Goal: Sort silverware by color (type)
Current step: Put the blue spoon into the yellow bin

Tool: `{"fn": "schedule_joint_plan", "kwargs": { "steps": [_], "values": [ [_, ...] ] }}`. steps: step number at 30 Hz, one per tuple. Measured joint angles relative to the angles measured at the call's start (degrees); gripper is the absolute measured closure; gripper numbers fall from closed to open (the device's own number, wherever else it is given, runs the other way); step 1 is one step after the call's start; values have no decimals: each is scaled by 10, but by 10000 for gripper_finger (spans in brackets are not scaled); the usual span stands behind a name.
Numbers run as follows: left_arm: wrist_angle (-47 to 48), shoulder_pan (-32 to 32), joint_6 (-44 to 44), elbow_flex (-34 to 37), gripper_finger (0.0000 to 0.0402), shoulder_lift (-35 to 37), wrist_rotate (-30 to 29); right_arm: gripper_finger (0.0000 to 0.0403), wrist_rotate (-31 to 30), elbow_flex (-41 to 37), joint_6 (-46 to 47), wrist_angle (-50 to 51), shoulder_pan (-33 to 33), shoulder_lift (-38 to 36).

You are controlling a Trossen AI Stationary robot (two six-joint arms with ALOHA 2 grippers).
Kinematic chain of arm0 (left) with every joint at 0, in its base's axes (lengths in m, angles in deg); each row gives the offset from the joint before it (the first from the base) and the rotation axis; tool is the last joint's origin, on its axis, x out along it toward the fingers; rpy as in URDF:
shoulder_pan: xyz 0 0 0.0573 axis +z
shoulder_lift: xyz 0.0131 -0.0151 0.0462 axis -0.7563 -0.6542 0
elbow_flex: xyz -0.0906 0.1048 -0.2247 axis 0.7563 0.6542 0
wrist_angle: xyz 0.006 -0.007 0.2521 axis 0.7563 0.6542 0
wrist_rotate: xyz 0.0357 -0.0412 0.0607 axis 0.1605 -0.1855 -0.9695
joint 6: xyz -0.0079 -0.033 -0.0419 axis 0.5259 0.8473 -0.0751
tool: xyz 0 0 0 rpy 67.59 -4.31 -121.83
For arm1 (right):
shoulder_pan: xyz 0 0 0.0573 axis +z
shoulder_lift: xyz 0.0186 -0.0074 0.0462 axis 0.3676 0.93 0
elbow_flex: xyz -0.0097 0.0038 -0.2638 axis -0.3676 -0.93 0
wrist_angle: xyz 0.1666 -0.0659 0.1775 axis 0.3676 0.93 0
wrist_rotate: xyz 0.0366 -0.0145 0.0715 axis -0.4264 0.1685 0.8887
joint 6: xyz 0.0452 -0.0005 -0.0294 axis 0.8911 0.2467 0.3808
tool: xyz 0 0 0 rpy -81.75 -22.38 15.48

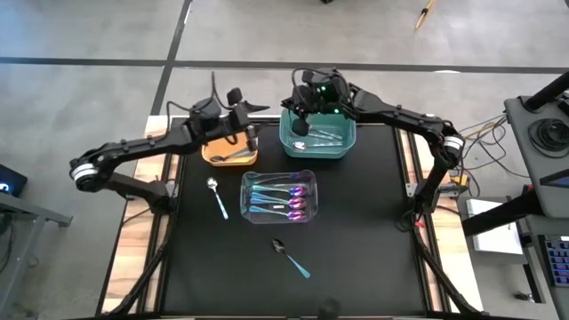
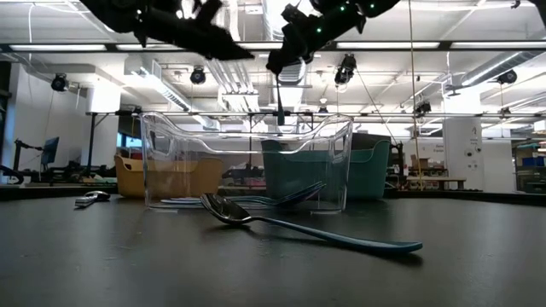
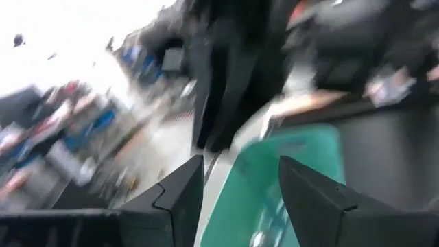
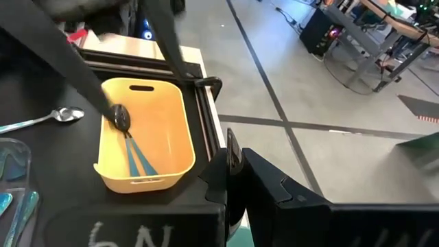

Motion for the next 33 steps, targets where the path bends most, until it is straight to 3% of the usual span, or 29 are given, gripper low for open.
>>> {"fn": "schedule_joint_plan", "kwargs": {
  "steps": [4,12,24,33],
  "values": [
    [-61,9,-1,0,233,9,85,389,0,0,-1,1,0,0],
    [-162,27,9,-1,233,-41,119,390,1,0,0,-9,1,0],
    [-154,38,18,-70,239,-117,156,390,47,-1,-15,5,1,0],
    [-154,50,35,-68,293,-120,179,390,47,-1,-25,6,1,0]
  ]
}}
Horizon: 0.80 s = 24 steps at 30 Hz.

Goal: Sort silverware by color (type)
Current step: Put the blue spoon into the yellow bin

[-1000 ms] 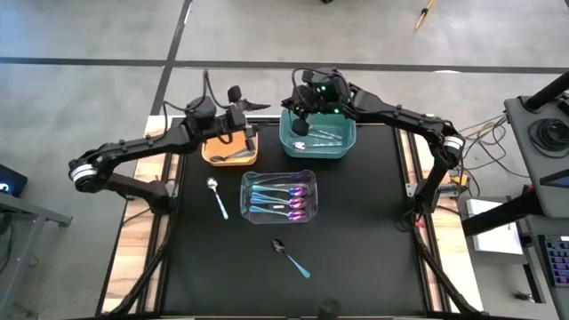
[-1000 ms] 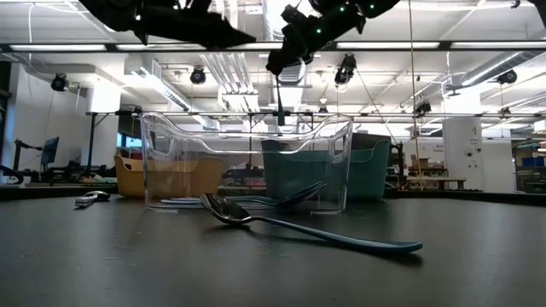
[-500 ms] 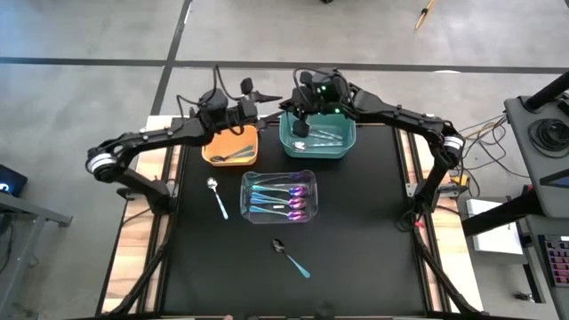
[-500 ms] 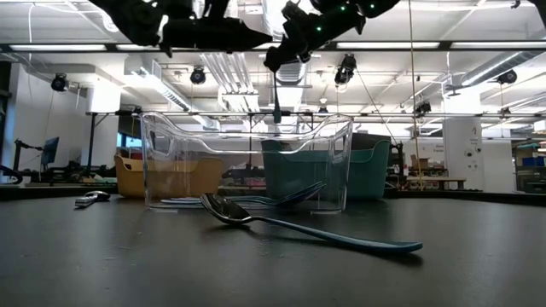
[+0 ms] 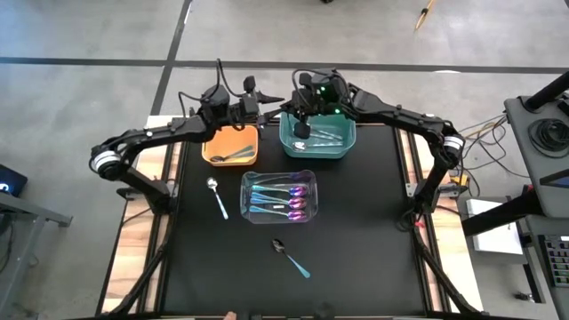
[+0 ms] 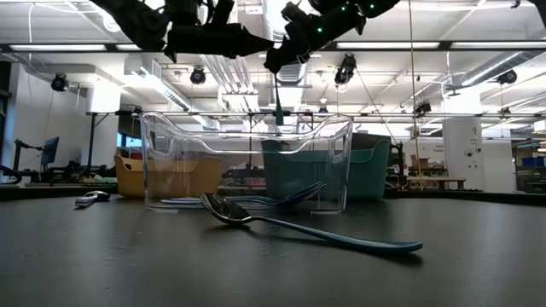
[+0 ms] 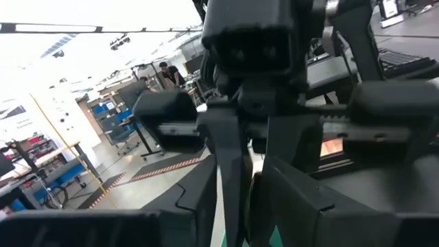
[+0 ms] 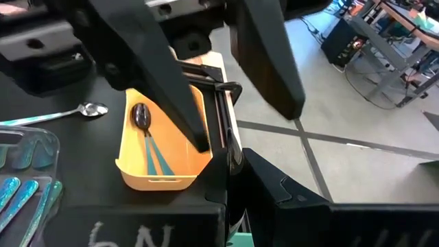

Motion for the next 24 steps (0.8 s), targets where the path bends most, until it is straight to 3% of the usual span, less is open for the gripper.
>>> {"fn": "schedule_joint_plan", "kwargs": {
  "steps": [17,22,24],
  "values": [
    [-7,3,6,0,330,-18,2,390,22,-1,5,-7,0,0],
    [-6,3,7,0,389,-18,2,390,23,-1,9,-9,0,0],
    [-5,3,10,0,394,-18,3,390,24,-1,13,-9,0,0]
  ]
}}
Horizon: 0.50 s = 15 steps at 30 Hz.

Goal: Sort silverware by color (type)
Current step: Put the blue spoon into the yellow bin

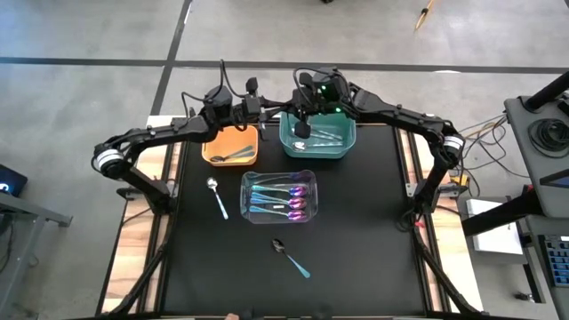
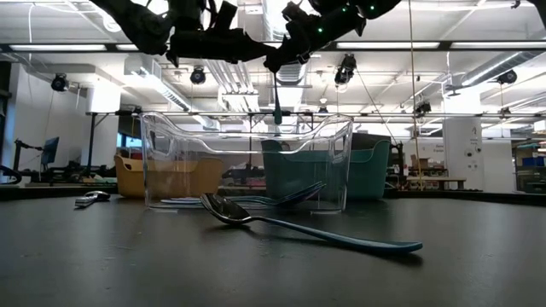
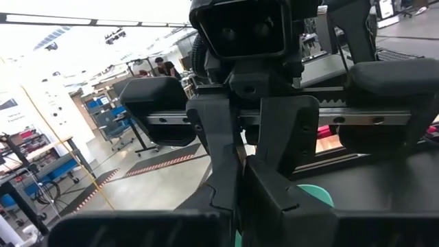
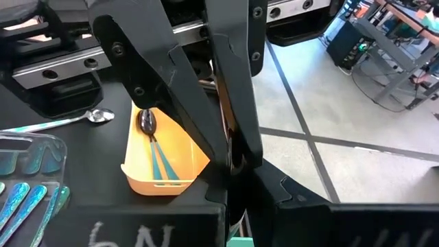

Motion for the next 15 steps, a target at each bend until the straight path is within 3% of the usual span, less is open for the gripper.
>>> {"fn": "schedule_joint_plan", "kwargs": {
  "steps": [5,15],
  "values": [
    [0,0,18,0,399,1,-2,382,2,0,8,0,0,0],
    [6,0,32,1,401,5,-9,289,2,0,36,-10,0,0]
  ]
}}
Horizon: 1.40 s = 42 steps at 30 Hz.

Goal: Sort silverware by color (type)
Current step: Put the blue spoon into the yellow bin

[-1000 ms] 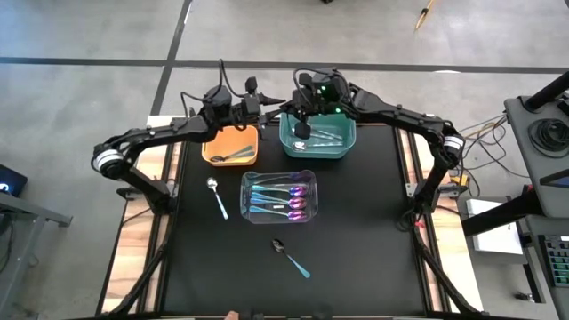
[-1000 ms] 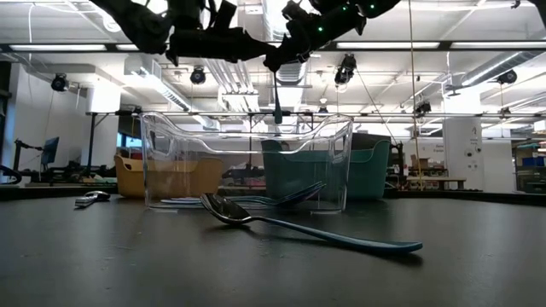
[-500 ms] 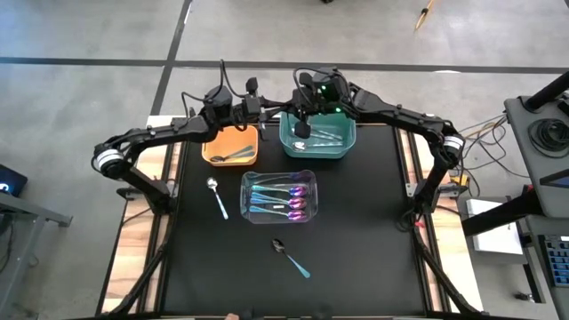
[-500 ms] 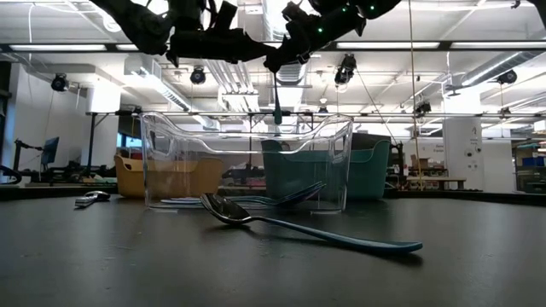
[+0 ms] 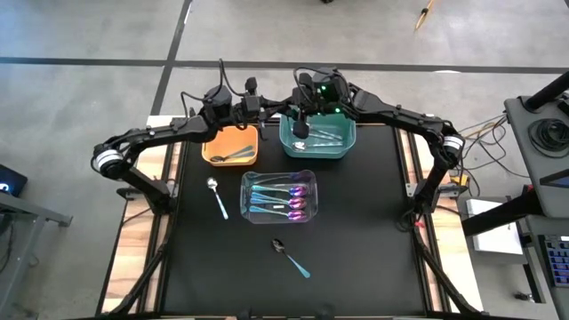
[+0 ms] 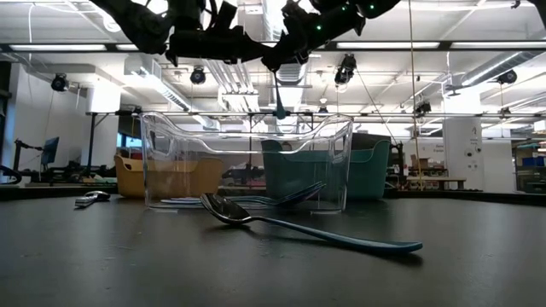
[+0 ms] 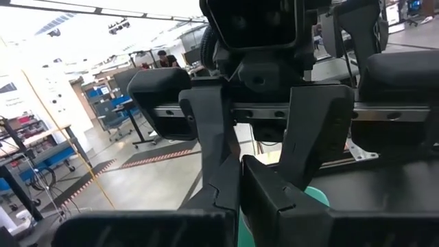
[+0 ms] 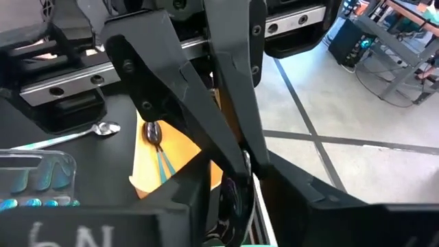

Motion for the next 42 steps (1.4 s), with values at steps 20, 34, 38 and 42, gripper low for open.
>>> {"fn": "schedule_joint_plan", "kwargs": {
  "steps": [20,34,38,42],
  "values": [
    [53,3,20,65,401,116,-268,250,-123,23,43,8,-7,0],
    [6,0,179,173,401,223,-455,251,-115,30,80,-127,19,96],
    [-15,0,190,203,401,240,-494,256,-77,50,76,-158,25,124],
    [-50,0,207,231,401,258,-510,264,-72,76,76,-183,33,155]
  ]
}}
